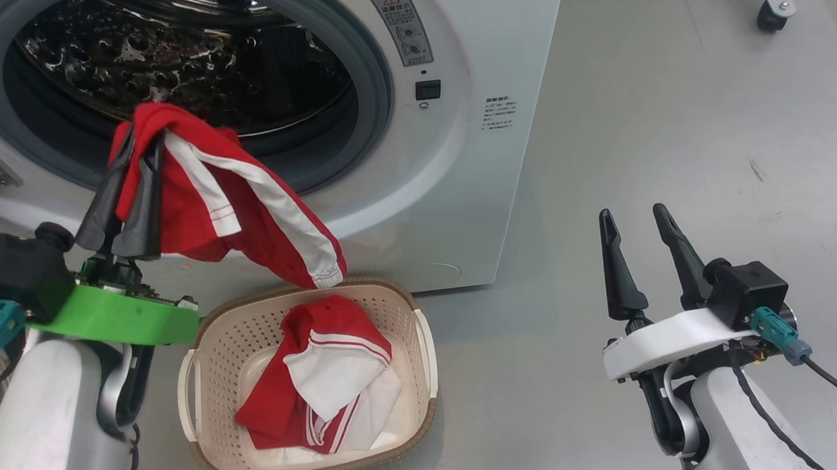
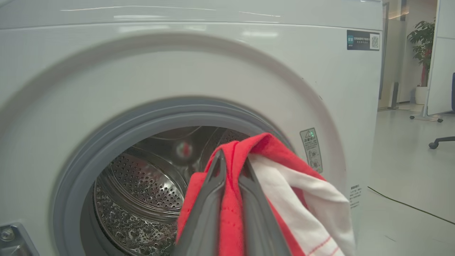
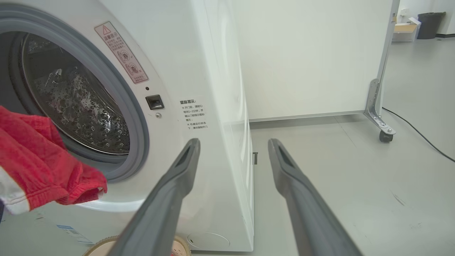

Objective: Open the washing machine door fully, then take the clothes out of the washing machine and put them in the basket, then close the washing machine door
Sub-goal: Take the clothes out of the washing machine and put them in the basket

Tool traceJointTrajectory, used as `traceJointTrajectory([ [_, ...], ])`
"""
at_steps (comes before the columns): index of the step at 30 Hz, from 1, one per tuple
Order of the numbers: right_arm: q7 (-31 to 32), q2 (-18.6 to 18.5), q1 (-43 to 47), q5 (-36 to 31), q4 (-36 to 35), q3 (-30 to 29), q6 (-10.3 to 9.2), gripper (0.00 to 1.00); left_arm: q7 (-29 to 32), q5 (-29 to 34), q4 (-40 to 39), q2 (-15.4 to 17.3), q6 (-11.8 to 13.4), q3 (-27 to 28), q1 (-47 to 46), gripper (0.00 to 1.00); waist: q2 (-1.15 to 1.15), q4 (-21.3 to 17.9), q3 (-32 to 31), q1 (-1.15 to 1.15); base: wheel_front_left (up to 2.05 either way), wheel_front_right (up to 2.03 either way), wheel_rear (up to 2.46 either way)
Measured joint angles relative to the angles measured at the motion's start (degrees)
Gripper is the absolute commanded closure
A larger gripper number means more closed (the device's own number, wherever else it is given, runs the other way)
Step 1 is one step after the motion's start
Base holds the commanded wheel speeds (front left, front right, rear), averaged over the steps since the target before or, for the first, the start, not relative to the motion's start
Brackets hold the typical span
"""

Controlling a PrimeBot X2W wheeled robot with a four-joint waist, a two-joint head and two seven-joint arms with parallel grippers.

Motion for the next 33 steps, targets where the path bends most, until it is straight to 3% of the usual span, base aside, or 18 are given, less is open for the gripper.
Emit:
traceJointTrajectory([
  [16, 0.0, 0.0, -0.7, -0.1, -0.9, 1.3, -0.01, 0.0, 3.5, -0.1, 2.8, 1.4, 0.0, -3.5, 6.1, 1.0, 0.0, -0.4, 4.0, 0.0, 0.0, 0.0, 0.0],
  [33, 0.0, 0.0, -3.9, -0.5, -2.7, 3.0, -0.76, 0.0, 5.6, -0.1, 10.4, 3.4, 0.0, -5.5, 7.1, 1.0, 0.0, -3.5, 11.1, 0.0, 0.0, 0.0, 0.0],
])
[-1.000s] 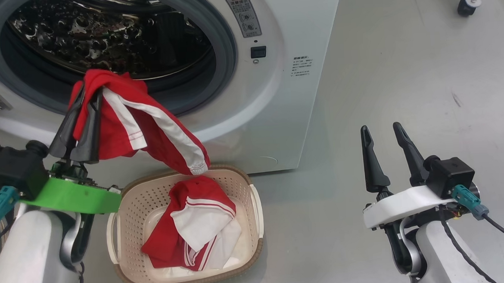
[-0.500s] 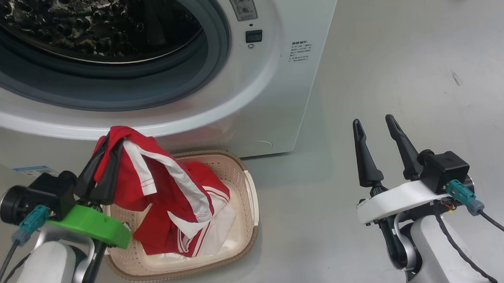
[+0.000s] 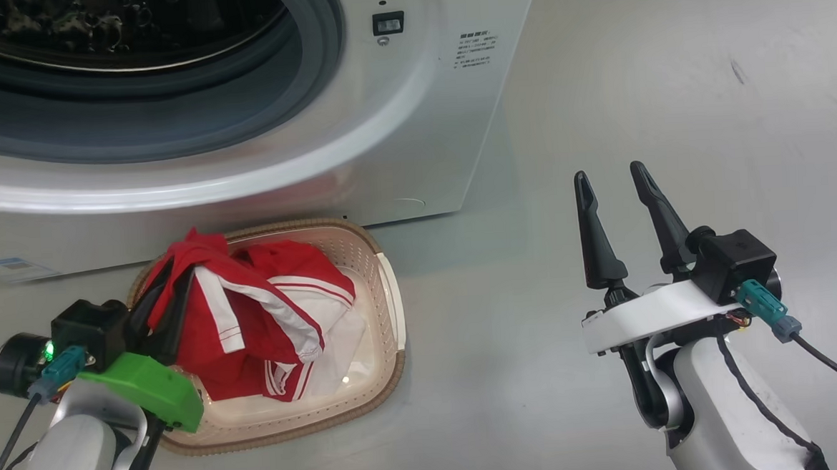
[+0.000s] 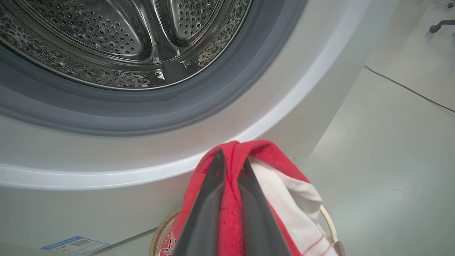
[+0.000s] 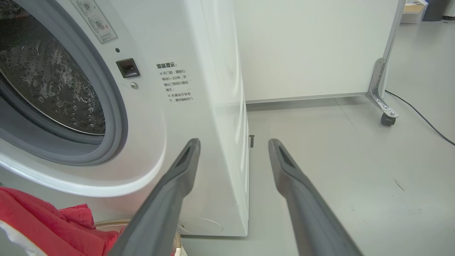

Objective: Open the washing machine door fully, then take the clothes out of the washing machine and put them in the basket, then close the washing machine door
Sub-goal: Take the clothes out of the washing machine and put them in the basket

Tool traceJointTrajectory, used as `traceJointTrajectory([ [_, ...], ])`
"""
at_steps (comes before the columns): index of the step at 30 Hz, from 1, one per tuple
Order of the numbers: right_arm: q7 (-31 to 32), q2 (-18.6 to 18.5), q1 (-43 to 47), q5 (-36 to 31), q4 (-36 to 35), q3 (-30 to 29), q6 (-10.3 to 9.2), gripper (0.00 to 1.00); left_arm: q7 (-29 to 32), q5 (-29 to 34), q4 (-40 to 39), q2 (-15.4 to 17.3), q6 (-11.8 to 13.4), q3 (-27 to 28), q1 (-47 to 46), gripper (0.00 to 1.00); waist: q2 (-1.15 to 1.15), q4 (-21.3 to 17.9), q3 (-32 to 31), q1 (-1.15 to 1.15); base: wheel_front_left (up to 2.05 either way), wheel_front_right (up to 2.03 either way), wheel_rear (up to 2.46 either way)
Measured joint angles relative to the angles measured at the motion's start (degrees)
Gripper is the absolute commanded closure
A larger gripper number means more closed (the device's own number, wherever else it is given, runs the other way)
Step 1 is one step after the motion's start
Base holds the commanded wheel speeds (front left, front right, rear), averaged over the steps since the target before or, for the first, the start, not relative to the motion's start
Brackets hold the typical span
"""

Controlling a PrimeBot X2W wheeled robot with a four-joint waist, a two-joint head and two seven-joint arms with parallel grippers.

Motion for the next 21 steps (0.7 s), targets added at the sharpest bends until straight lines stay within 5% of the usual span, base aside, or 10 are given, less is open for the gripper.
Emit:
traceJointTrajectory([
  [21, 0.0, 0.0, -2.6, 0.5, -1.8, 1.9, -1.27, 0.0, 5.0, 0.5, 14.5, 2.5, 0.0, -3.5, -4.4, 1.0, 0.0, -6.0, 7.5, 0.0, 0.0, 0.0, 0.0],
])
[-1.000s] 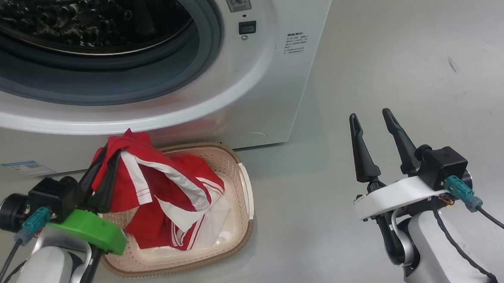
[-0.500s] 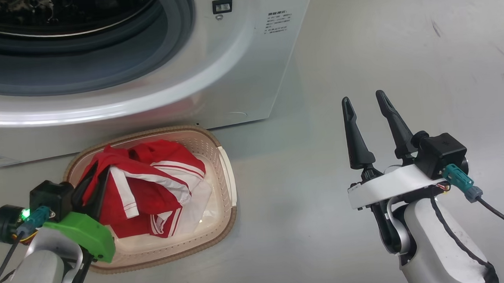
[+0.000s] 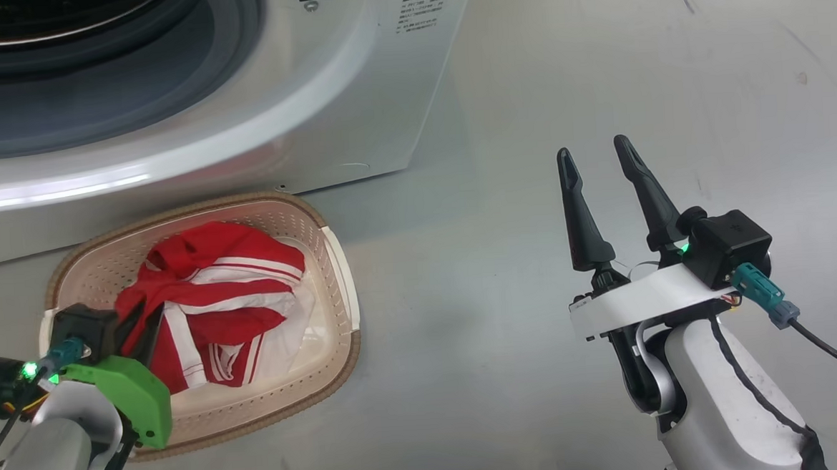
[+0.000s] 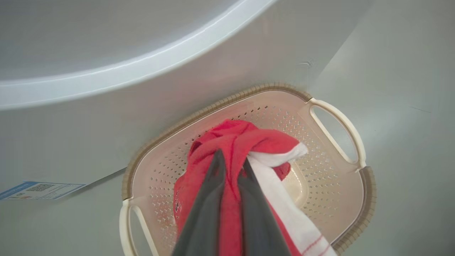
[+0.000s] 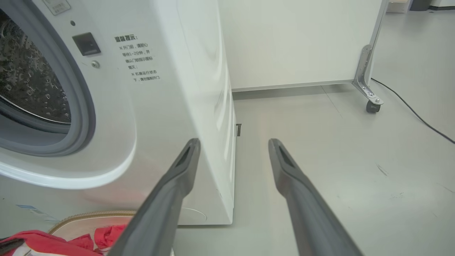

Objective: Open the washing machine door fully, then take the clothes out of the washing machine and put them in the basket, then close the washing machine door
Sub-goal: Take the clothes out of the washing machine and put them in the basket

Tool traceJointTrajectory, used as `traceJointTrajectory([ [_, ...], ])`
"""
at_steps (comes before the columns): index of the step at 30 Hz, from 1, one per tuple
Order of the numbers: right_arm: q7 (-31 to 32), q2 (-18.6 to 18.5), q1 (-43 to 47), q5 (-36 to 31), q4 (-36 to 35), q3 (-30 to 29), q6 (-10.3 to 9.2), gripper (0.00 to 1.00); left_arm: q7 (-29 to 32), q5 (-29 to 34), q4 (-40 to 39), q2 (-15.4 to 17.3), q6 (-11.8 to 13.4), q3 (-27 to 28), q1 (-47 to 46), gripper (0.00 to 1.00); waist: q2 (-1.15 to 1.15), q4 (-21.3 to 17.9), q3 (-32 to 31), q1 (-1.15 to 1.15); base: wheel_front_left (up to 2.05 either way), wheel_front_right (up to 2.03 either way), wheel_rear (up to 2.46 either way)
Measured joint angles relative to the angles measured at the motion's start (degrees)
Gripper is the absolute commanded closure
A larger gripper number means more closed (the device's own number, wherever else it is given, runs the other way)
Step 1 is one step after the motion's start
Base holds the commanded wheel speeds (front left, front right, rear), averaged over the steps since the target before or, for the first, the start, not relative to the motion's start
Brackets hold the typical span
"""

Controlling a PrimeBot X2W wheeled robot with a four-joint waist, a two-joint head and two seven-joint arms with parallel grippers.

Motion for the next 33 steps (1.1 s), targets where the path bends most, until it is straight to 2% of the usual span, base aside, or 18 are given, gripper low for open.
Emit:
traceJointTrajectory([
  [16, 0.0, 0.0, -1.1, 1.3, -2.1, 1.5, -1.33, 0.0, 2.7, 0.2, 5.4, 0.3, 0.0, -2.6, -6.3, 1.0, 0.0, -3.3, 5.0, 0.0, 0.0, 0.0, 0.0],
  [26, 0.0, 0.1, -1.9, 2.0, -3.1, 1.7, -2.31, 0.0, 2.6, -1.1, 9.0, 0.3, 0.0, -4.1, -9.2, 1.0, 0.0, -5.6, 8.2, 0.0, 0.0, 0.0, 0.0],
  [33, 0.0, 0.1, -2.2, 2.0, -3.3, 1.6, -2.76, 0.0, 2.0, -2.0, 12.7, 0.3, 0.0, -4.6, -9.2, 1.0, 0.0, -5.7, 8.8, 0.0, 0.0, 0.0, 0.0],
])
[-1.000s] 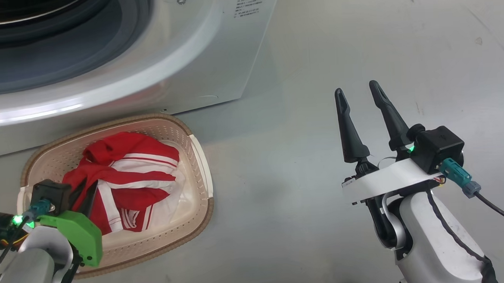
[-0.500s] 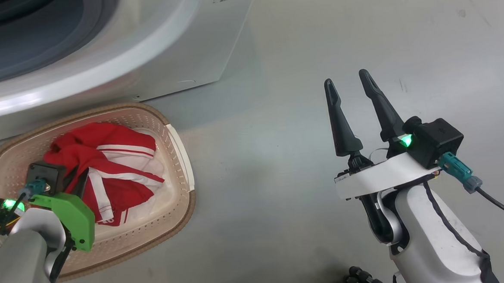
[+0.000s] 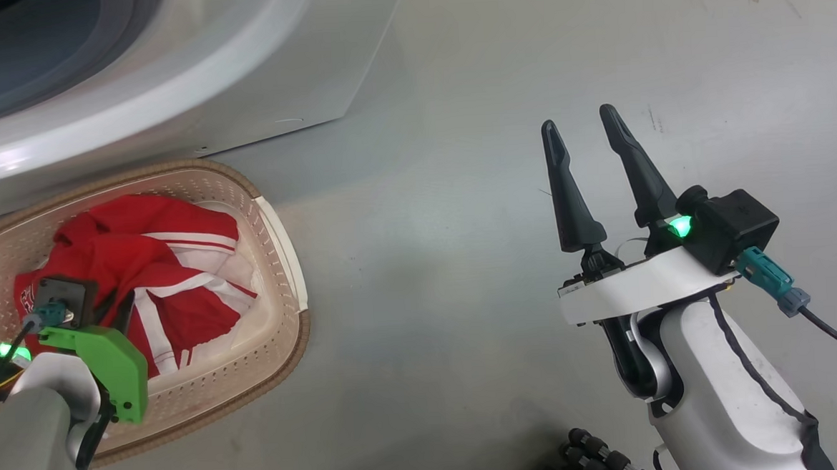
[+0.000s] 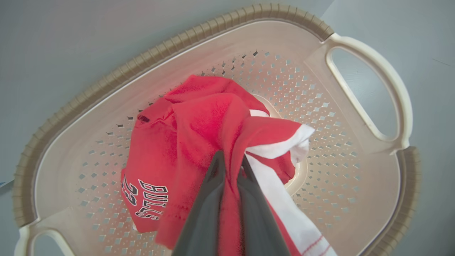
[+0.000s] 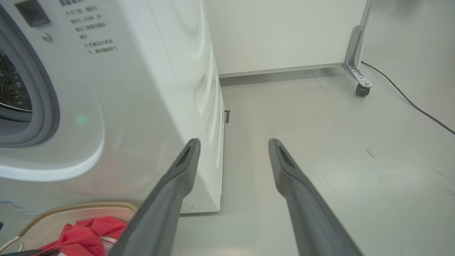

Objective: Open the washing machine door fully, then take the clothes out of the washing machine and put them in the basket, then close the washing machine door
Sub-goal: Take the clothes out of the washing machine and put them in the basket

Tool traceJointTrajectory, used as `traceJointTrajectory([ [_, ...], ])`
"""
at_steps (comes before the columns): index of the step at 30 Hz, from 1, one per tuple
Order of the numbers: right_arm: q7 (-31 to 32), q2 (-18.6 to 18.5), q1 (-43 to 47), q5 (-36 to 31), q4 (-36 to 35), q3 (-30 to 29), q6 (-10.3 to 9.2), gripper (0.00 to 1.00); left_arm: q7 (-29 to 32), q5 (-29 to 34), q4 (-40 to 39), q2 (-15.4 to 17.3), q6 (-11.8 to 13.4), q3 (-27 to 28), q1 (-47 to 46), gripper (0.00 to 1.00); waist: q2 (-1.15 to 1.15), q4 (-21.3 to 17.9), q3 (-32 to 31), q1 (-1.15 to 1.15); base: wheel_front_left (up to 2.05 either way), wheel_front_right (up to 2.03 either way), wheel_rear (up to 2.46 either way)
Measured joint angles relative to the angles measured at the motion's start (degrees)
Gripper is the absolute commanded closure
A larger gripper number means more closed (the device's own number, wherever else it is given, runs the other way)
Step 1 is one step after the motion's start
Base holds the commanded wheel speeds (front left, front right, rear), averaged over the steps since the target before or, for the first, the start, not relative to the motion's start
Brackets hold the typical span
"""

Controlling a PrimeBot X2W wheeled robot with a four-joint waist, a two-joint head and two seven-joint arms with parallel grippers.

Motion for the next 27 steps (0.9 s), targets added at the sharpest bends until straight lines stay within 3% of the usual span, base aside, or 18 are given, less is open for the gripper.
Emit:
traceJointTrajectory([
  [4, 0.0, 0.0, -0.3, -0.1, 0.0, -0.5, -0.05, 0.0, 0.0, -0.2, 1.3, -0.4, 0.0, -1.2, -0.3, 1.0, 0.0, 0.5, 0.0, 0.0, 0.0, 0.0, 0.0],
  [5, 0.0, 0.0, -0.4, -0.2, 0.0, -0.5, -0.08, 0.0, 0.1, -0.3, 1.7, -0.7, 0.0, -1.4, -0.4, 0.77, 0.0, 0.7, 0.0, 0.0, 0.0, 0.0, 0.0],
  [6, 0.0, 0.0, -0.5, -0.2, 0.1, -0.5, -0.08, 0.0, 0.2, -0.7, 2.2, -1.1, 0.0, -1.6, -0.4, 0.14, 0.0, 0.9, 0.0, 0.0, 0.0, 0.0, 0.0],
  [7, 0.0, 0.0, -0.7, -0.2, 0.1, -0.5, -0.08, 0.0, 0.4, -1.0, 2.7, -1.4, 0.0, -1.8, -0.4, 0.0, 0.0, 1.1, -0.1, 0.0, 0.0, 0.0, 0.0],
  [15, 0.0, 0.0, -0.8, -0.2, 0.9, -0.7, -0.08, 0.0, -0.3, -2.6, 4.4, -2.5, 0.0, -4.0, -0.6, 0.0, 0.0, 2.2, -2.0, 0.0, 0.0, 0.0, 0.0],
  [27, 0.0, 0.0, -0.8, -1.2, 3.3, -2.8, 0.08, 0.0, -6.9, -3.0, 3.4, -5.3, 0.0, -6.6, -1.9, 0.0, 0.0, 5.3, -7.2, 0.0, 0.0, 0.0, 0.0],
])
